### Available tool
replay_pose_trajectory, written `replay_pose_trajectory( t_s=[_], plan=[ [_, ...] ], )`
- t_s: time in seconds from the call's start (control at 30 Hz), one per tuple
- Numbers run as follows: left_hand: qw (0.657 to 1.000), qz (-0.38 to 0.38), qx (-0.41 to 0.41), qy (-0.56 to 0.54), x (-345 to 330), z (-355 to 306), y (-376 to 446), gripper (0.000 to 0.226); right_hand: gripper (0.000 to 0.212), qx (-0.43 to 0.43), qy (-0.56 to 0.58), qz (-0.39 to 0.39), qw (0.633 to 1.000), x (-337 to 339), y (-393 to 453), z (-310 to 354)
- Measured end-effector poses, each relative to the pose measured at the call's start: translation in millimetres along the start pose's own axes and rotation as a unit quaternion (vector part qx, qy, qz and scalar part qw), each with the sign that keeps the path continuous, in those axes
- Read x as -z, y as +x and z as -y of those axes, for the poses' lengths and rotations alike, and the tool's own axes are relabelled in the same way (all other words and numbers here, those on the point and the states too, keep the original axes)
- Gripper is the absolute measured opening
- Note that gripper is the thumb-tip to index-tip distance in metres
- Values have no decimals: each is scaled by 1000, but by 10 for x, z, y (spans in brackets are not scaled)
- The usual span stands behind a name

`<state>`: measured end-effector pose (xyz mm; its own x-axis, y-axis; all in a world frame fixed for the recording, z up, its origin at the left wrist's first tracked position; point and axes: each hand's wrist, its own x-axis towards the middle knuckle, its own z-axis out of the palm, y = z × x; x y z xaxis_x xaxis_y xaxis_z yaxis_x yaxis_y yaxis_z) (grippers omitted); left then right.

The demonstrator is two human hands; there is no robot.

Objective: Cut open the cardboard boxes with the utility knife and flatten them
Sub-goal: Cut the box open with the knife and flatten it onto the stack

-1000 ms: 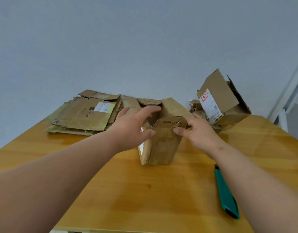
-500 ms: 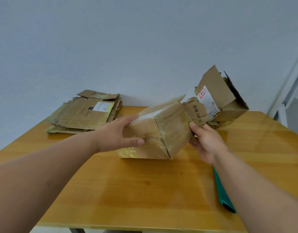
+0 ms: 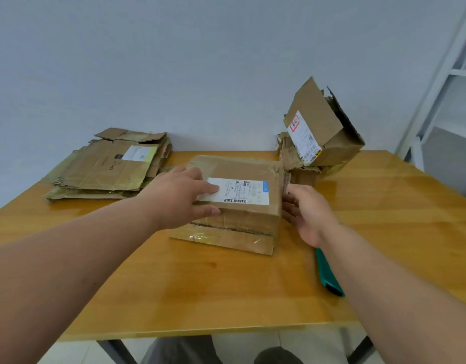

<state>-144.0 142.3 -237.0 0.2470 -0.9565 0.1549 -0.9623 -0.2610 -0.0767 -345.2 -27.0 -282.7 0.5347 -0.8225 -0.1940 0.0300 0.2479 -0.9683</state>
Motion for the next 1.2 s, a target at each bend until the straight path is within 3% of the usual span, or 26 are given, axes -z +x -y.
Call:
replay_pose_trajectory(
  t_s=[0.03, 0.1, 0.2, 0.3, 0.37, 0.43, 0.53, 0.67, 0.9, 0.97, 1.2],
  plan=[
    [1000, -7, -2, 5, 5, -3, 4, 70, 16, 2, -19, 15, 1000, 3, -8, -2],
    [1000, -18, 1, -6, 0, -16, -5, 72, 14, 36, -174, -16, 984, 25, 1, -29],
    [998, 2, 13, -58, -52, -80, 8, 70, 24, 108, -469, -103, 871, 151, 22, -115],
    [997, 13, 24, -78, -116, -188, 34, 64, 41, 114, -635, -180, 742, 348, -64, -203],
    [999, -1, 28, -44, -137, -220, 44, 70, 58, 71, -697, -185, 690, 469, -125, -251],
    [999, 5, 30, -15, -136, -206, 66, 82, 65, -1, -729, -158, 666, 563, -158, -247],
    [998, 42, 20, 37, -139, -211, 113, 80, 48, -56, -710, -99, 694, 663, -186, -200],
    [997, 49, 39, 54, -225, -287, 139, 75, 28, -12, -715, -63, 696, 690, -248, -157],
    [996, 61, 60, 28, -253, -289, 146, 76, 26, 114, -510, -54, 851, 617, -464, -244],
    [996, 65, 62, 21, -246, -293, 149, 77, 25, 124, -468, -35, 874, 622, -564, -282],
    [997, 49, 62, 21, -225, -321, 142, 80, 22, 238, -509, -27, 827, 625, -728, -357]
  ],
)
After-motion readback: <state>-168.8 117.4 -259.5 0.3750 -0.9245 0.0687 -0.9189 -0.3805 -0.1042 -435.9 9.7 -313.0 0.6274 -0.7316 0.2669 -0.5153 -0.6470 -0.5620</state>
